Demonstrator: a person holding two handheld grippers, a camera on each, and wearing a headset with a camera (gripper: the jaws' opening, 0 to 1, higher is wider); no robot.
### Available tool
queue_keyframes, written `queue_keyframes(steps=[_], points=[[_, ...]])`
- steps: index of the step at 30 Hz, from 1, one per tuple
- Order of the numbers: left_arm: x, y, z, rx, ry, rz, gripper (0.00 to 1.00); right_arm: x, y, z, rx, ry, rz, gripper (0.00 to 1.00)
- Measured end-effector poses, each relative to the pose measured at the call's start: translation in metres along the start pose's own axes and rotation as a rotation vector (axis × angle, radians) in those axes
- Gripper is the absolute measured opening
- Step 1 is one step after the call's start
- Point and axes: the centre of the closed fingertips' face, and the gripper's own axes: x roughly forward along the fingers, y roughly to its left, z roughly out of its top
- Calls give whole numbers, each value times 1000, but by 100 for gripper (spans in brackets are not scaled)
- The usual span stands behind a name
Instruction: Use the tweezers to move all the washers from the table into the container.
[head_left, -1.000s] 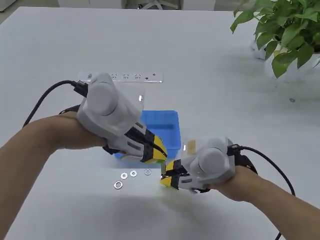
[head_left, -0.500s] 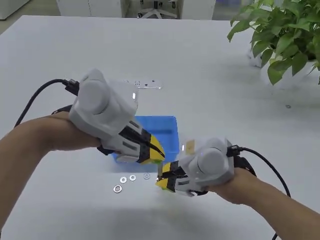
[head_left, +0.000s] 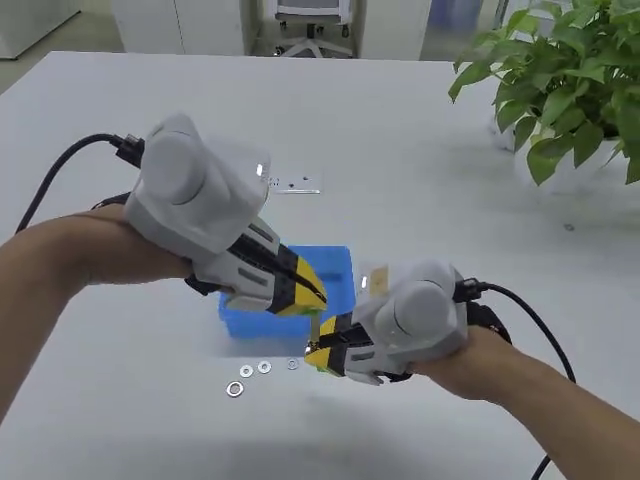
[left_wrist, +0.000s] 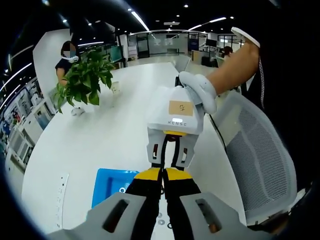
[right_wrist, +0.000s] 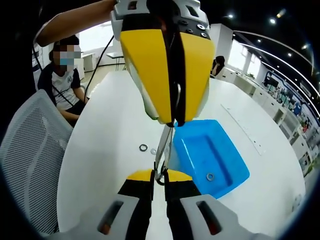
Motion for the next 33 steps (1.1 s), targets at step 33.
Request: queue_keyframes(steps=[33], points=[[-14,53,9,47,-2,57,5,4,-64,23,-62,-22,-36,9]])
